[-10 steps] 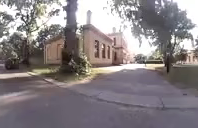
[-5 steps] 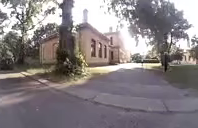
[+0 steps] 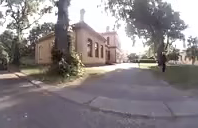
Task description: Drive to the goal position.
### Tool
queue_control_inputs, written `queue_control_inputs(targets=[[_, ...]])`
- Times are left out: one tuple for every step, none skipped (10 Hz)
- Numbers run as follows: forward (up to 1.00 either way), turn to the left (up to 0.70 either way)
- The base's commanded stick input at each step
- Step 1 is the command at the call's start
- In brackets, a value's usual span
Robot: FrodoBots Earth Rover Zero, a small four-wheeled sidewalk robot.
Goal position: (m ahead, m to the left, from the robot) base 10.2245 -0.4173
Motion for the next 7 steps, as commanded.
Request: queue_control_inputs(targets=[[0.44,0.02],[0.44,0.02],[0.44,0.02],[0.44,0.0],[0.44,-0.1],[0.44,-0.27],[0.44,-0.27]])
